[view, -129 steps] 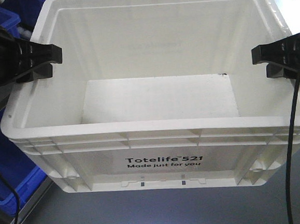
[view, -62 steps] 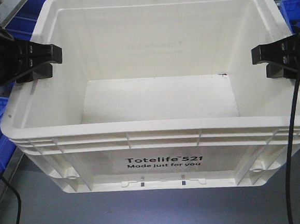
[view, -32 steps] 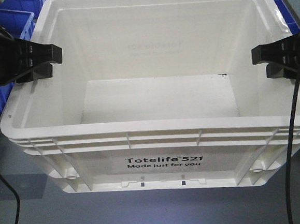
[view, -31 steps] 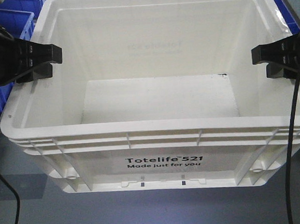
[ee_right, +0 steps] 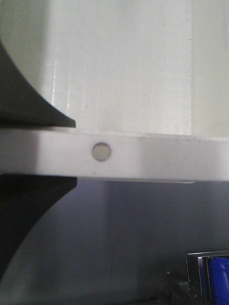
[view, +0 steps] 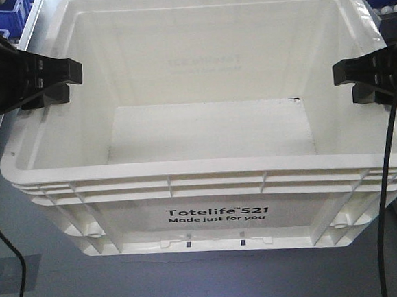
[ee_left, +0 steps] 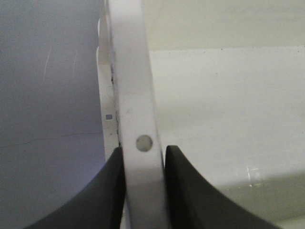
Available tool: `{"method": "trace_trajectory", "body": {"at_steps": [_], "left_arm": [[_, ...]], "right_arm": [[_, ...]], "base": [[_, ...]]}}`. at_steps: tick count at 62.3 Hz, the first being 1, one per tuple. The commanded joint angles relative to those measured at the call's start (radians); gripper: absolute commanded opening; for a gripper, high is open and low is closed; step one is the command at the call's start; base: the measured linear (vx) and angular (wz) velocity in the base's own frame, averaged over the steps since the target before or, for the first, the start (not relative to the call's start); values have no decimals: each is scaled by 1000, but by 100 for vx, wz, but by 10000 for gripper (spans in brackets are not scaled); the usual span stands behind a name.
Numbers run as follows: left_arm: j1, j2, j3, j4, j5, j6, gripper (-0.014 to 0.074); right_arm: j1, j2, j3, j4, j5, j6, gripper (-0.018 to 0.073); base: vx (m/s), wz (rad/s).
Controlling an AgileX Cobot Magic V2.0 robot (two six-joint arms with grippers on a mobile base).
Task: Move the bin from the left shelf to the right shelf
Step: 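Keep gripping the tote rims while the base turns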
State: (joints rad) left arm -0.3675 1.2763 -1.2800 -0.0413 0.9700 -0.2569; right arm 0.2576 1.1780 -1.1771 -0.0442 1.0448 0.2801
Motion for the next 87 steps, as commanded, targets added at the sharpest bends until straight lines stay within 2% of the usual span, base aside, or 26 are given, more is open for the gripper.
{"method": "trace_trajectory", "body": {"at_steps": [1,87], "left_arm": [[4,-43,-36,34,-92,14,-6],[4,-43,-36,34,-93,14,-6]], "right_arm": [[-9,-36,-38,-51,-107,-15,-1],[-9,-36,-38,-51,-107,-15,-1]], "base": [[11,-8],[18,1]]}}
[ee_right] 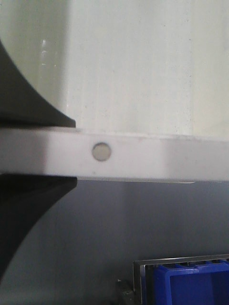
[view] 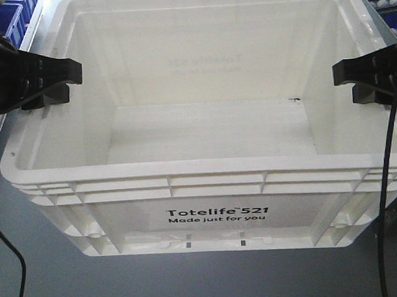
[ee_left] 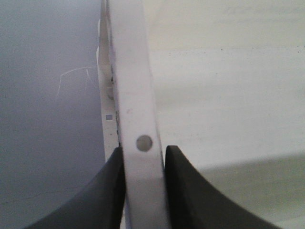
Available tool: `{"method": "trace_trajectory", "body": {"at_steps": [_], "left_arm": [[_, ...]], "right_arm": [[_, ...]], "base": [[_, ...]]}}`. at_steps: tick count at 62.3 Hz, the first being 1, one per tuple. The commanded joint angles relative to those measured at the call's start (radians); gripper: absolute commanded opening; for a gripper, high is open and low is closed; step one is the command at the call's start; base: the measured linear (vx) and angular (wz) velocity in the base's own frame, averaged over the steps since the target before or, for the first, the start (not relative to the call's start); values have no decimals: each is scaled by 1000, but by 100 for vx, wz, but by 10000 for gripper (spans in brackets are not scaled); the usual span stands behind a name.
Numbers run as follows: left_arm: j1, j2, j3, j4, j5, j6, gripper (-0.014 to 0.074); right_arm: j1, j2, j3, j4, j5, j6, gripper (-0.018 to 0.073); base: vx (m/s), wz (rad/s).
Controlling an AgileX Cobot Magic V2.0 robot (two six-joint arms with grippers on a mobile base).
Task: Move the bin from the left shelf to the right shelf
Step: 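Keep gripping the tote rims while the base turns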
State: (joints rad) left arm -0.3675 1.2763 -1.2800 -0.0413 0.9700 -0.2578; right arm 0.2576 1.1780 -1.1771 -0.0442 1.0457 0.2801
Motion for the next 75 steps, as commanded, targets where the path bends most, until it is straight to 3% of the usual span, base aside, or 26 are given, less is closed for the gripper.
{"method": "trace_trajectory", "body": {"at_steps": [1,75], "left_arm": [[4,-43,-36,34,-93,15,-6],[4,-43,-36,34,-92,15,-6]], "right_arm": [[-9,-36,-38,-51,-108,-15,-1],[-9,-36,-38,-51,-108,-15,-1]], "base": [[23,5],[22,-2]]}}
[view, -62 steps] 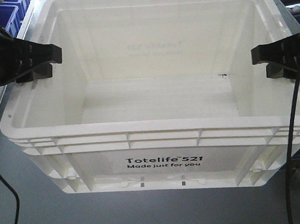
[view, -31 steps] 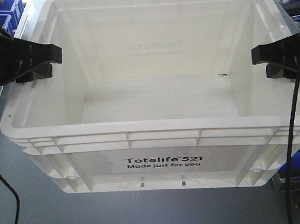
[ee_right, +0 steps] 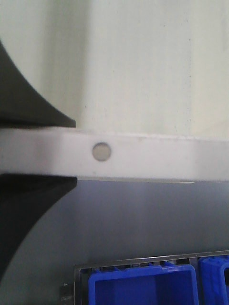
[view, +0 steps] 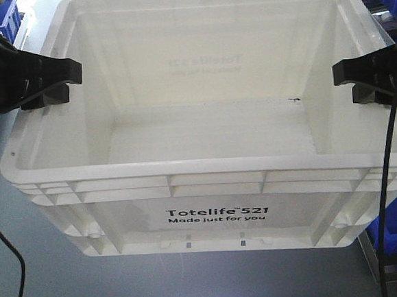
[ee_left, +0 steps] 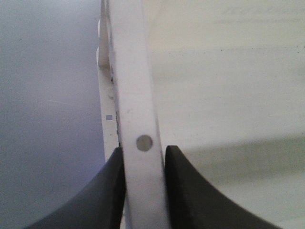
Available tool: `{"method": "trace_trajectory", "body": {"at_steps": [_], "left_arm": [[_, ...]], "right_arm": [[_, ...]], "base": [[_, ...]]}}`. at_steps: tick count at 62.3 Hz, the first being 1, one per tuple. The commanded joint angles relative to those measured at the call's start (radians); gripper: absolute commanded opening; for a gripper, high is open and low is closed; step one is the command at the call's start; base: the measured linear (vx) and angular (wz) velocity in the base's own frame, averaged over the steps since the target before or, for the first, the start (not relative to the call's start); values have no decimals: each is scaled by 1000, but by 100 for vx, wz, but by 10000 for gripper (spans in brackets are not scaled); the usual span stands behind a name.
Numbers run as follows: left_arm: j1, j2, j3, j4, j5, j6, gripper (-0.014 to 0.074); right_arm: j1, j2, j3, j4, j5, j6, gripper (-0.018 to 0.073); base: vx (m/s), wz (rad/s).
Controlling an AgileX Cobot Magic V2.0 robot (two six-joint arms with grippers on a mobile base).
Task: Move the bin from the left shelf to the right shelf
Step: 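Keep gripping the tote rims while the base turns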
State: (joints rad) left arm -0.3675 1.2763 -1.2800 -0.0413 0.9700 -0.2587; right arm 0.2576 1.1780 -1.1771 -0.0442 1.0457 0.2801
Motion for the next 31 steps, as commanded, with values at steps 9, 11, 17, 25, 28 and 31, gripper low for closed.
{"method": "trace_trajectory", "body": {"at_steps": [9,11,17,25,28,31], "left_arm": [[4,-43,-36,34,-92,16,-6],[4,-43,-36,34,-92,16,-6],[4,-43,-36,34,-92,16,-6],[4,-43,-36,34,-92,16,-6],[4,-43,-36,34,-92,16,-6],[4,-43,-36,34,-92,16,-6]], "right_arm": [[-9,-36,-38,-51,-108,-15,-1],[-9,-36,-38,-51,-108,-15,-1],[-9,-36,-38,-51,-108,-15,-1],[-9,-36,-38,-51,-108,-15,-1],[-9,-36,-38,-51,-108,-15,-1],[-9,-36,-38,-51,-108,-15,-1]], "base": [[22,-3],[22,-4],[22,-4],[22,-3],[23,-2],[24,-2]]}}
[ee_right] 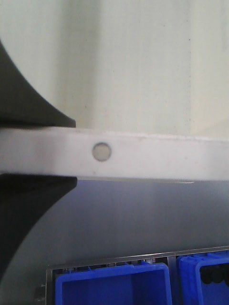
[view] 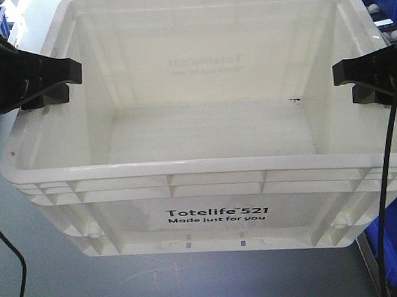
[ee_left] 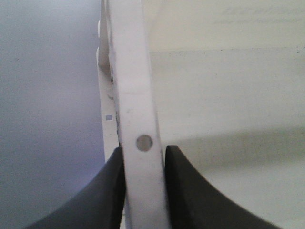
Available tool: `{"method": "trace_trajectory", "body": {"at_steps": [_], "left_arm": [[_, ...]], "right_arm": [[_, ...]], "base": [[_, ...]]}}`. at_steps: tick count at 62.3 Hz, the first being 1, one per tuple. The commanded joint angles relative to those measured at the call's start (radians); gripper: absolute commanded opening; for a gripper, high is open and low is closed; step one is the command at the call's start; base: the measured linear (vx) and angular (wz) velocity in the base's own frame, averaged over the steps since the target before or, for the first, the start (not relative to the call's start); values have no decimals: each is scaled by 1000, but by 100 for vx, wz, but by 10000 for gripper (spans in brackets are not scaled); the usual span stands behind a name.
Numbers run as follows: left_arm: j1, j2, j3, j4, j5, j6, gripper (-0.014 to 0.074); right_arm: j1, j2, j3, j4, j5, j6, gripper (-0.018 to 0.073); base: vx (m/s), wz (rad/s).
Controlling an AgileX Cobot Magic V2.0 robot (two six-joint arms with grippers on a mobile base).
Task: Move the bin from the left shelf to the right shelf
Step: 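Carry the tote with both grippers toward the other shelf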
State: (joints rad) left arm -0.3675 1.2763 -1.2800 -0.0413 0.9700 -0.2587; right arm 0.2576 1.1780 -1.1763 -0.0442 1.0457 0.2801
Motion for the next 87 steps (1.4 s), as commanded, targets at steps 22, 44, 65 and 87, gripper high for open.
{"method": "trace_trajectory", "body": {"at_steps": [22,44,65,87], "left_arm": [[4,-43,-36,34,-92,16,-6],[4,-43,-36,34,-92,16,-6],[4,-43,-36,34,-92,16,-6],[4,-43,-36,34,-92,16,-6]], "right_arm": [[-9,-36,-39,-51,-108,-15,-1],[-9,-36,-39,-51,-108,-15,-1],[-9,-36,-39,-51,-108,-15,-1],[-9,-36,-39,-51,-108,-15,-1]], "base": [[25,0],[26,1],[27,0],[28,-5]]}}
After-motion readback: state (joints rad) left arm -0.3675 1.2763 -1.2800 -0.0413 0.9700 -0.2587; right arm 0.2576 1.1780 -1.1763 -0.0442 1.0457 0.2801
